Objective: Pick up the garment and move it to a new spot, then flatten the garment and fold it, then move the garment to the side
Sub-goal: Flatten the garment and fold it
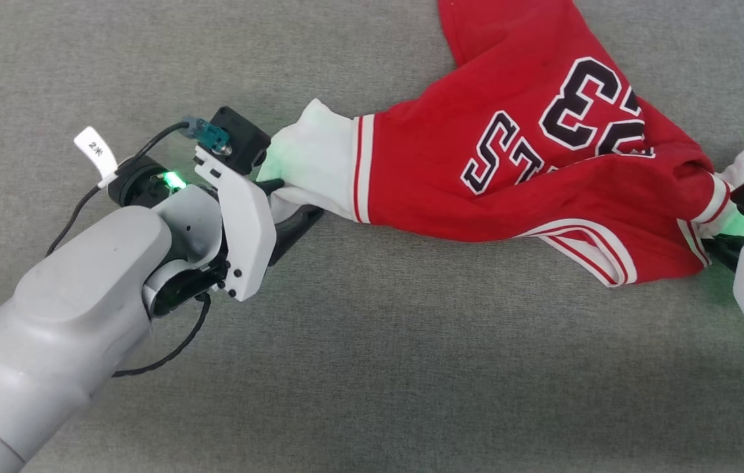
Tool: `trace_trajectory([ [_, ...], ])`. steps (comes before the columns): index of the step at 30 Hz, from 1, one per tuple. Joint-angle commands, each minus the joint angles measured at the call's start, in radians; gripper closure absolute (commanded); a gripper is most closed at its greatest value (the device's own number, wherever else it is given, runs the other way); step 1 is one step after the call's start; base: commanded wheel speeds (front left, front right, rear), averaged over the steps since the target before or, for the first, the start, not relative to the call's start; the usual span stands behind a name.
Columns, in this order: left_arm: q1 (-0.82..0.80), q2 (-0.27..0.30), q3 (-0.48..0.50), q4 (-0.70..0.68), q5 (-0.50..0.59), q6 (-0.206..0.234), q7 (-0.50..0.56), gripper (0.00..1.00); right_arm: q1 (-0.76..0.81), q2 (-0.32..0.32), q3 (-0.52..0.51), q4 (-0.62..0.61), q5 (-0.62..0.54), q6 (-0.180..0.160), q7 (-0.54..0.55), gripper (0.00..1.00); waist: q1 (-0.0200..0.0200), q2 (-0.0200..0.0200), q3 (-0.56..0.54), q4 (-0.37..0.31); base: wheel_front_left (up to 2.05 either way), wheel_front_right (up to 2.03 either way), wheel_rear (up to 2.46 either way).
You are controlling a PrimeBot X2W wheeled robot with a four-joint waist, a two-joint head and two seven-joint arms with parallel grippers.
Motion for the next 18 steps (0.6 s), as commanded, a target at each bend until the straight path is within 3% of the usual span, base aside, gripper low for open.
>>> trace_trajectory([
  [1, -0.007, -0.01, -0.032, 0.026, -0.014, 0.001, -0.005, 0.0, 0.024, 0.06, 0.039, 0.04, -0.012, -0.009, 0.01, 1.0, 0.0, -0.0001, 0.006, -0.007, 0.0, 0.0, 0.0],
  [2, -0.011, -0.013, -0.057, 0.046, -0.018, 0.001, -0.013, 0.05, 0.021, 0.067, 0.043, 0.043, -0.013, -0.009, 0.009, 1.0, 0.0, -0.0001, 0.005, -0.01, 0.0, 0.0, 0.0],
  [4, -0.012, -0.023, -0.095, 0.078, -0.041, 0.002, -0.029, 1.0, 0.021, 0.077, 0.049, 0.047, -0.011, -0.008, 0.002, 1.0, 0.0, -0.0001, -0.001, -0.016, 0.0, 0.0, 0.0],
  [8, -0.002, -0.019, -0.127, 0.095, -0.123, 0.001, -0.076, 1.0, 0.028, 0.093, 0.046, 0.052, 0.003, -0.007, -0.024, 1.0, 0.0, -0.0001, -0.029, -0.027, 0.0, 0.0, 0.0],
  [12, 0.009, 0.006, -0.099, 0.084, -0.231, 0.001, -0.163, 1.0, 0.037, 0.114, -0.001, 0.056, 0.032, -0.005, -0.085, 1.0, 0.0, -0.0001, -0.078, -0.041, 0.0, 0.0, 0.0],
  [18, 0.068, 0.076, -0.06, -0.021, -0.343, 0.001, -0.312, 1.0, 0.087, 0.095, -0.085, 0.011, 0.061, -0.005, -0.154, 1.0, 0.0, -0.0001, -0.157, -0.062, 0.0, 0.0, 0.0],
])
